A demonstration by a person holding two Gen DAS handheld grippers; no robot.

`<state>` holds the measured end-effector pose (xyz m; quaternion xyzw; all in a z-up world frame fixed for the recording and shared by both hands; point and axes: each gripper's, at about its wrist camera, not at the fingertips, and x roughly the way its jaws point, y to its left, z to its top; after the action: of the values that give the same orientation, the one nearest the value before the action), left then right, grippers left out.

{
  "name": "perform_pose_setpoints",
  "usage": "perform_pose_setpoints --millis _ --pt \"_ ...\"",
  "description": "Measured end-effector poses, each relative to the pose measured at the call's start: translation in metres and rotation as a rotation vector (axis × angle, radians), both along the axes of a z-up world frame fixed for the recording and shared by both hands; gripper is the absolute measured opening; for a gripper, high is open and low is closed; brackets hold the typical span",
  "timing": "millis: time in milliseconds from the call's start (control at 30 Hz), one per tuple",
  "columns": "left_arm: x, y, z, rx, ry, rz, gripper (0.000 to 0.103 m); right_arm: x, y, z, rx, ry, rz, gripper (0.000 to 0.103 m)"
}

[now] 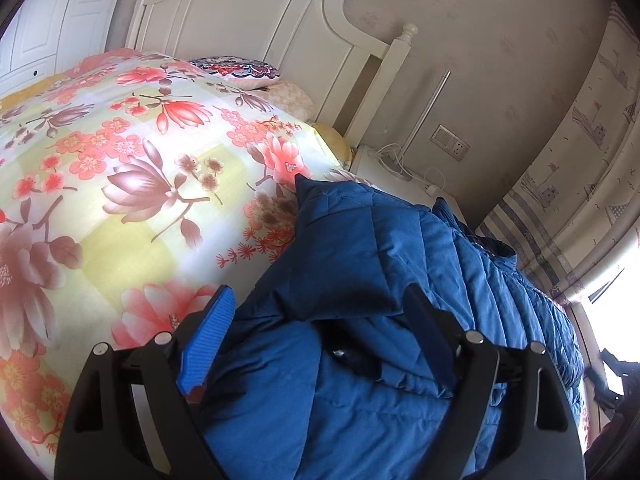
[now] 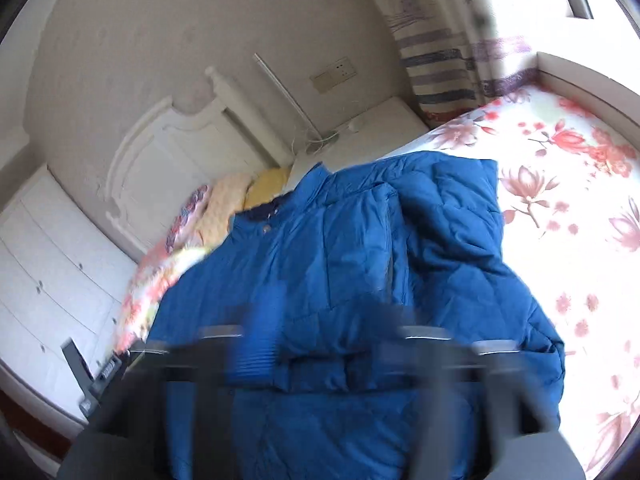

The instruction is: Fold large clothes

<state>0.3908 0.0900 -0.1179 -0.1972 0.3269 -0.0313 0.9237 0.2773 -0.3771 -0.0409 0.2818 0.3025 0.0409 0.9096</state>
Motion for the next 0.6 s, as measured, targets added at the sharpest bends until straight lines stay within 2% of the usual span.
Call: perform_pose_setpoints --millis 67,200,300,367,400,433,533,600 --pt "0.0 0.0 0.0 0.002 0.0 0.001 0.085 -0.002 0.001 -0.008 -0.002 0.017 0.004 0.086" --pt "-0.002 -0.005 0.003 0.031 -0.023 -0.02 0.085 -0.002 -0.001 -0.021 0.016 0.086 0.027 0.071" --pt "-0.004 -0.013 0.007 0.061 -0.046 -0.05 0.086 0.016 0.006 -0.025 -0.052 0.132 0.044 0.063" --pt "-0.005 -0.017 0.009 0.076 -0.059 -0.061 0.089 0.023 0.009 -0.028 -0.072 0.147 0.046 0.048" --pt "-0.005 -0.017 0.009 0.079 -0.061 -0.063 0.089 0.023 0.01 -0.025 -0.083 0.137 0.048 0.034" --pt "-0.005 -0.017 0.009 0.079 -0.06 -0.063 0.089 0.018 0.012 -0.019 -0.093 0.098 0.048 0.027" --pt "-0.004 -0.015 0.008 0.064 -0.055 -0.06 0.089 -0.006 0.02 0.005 -0.154 -0.023 0.038 0.022" --pt "-0.004 -0.014 0.008 0.062 -0.055 -0.061 0.089 -0.02 0.02 0.014 -0.164 -0.055 0.013 0.022"
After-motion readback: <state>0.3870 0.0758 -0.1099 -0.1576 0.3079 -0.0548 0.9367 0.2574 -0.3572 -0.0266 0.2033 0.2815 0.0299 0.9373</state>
